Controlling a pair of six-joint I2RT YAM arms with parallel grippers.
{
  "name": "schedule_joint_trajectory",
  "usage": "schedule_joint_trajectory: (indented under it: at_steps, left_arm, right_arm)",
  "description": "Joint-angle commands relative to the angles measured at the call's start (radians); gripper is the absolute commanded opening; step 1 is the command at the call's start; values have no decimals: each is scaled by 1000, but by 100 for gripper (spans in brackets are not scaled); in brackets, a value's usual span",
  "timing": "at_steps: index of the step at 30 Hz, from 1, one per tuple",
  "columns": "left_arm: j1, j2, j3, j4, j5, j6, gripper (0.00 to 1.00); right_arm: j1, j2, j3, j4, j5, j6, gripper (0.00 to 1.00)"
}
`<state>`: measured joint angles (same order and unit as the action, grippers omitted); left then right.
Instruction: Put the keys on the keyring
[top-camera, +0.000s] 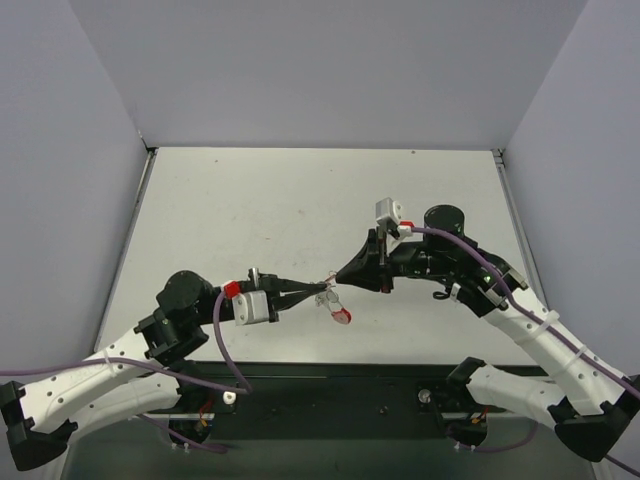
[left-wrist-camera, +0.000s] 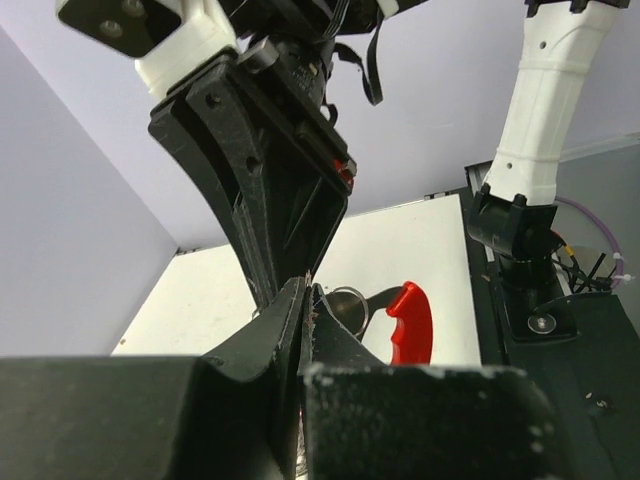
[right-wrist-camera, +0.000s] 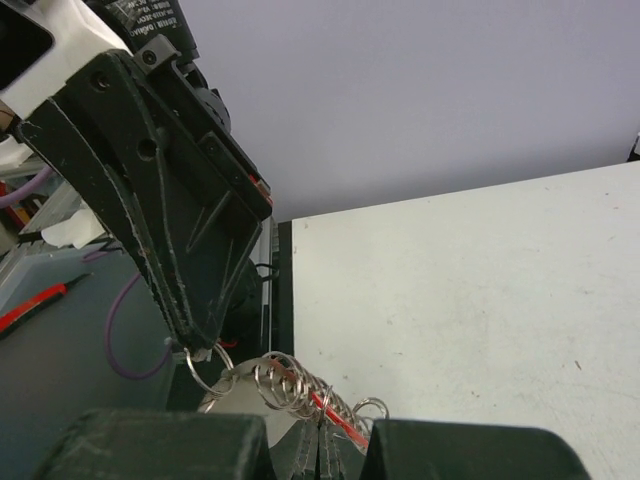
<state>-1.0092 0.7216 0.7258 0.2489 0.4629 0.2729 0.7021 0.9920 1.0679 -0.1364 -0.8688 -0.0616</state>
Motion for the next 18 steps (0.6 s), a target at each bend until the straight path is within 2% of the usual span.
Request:
schedule_joint_trajectory:
  at_steps: [1, 10, 18]
  left_arm:
    - [21, -7, -37, 144, -17, -64, 0]
    - [107, -4, -115, 319, 51, -182, 0]
    - [176, 16, -172, 332, 62, -224, 0]
  right_arm:
    - [-12, -36, 3, 23, -4, -26, 0]
    - [-15, -52, 12, 17, -36, -27, 0]
    - [-21, -38, -9, 15, 17, -32, 0]
